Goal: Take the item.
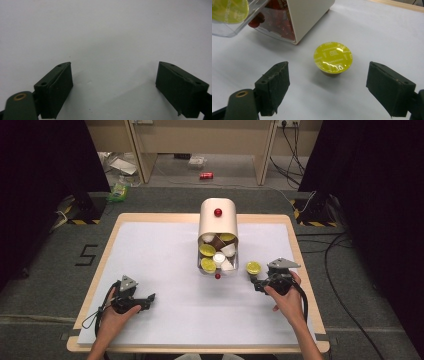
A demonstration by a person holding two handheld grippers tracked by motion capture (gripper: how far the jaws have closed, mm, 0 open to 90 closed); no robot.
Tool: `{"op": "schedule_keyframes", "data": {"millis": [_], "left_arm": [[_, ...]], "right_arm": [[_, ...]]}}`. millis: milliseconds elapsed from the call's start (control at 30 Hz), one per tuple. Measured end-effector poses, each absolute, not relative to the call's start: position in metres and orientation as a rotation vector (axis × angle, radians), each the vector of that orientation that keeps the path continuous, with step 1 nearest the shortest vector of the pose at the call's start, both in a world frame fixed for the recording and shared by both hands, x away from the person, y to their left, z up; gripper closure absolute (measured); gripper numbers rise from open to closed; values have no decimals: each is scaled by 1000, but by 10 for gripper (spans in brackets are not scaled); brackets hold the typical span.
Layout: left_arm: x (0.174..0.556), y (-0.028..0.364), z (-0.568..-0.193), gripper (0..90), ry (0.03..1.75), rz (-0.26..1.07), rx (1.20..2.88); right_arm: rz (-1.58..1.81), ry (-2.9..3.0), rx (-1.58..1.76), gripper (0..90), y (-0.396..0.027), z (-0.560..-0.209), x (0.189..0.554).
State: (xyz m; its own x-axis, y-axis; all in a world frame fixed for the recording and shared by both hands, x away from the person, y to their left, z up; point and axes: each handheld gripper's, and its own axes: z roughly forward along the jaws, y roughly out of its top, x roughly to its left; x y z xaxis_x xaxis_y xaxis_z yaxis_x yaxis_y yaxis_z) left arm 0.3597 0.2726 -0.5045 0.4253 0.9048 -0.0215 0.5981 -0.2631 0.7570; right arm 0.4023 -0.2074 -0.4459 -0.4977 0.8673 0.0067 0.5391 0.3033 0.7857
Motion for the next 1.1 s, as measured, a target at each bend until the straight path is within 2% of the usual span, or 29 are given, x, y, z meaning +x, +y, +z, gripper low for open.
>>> {"op": "schedule_keyframes", "data": {"millis": [1100], "left_arm": [[360, 273, -505, 134, 1268, 556, 1976]], "right_arm": [[1028, 2196, 1249, 183, -217, -463, 369]]}}
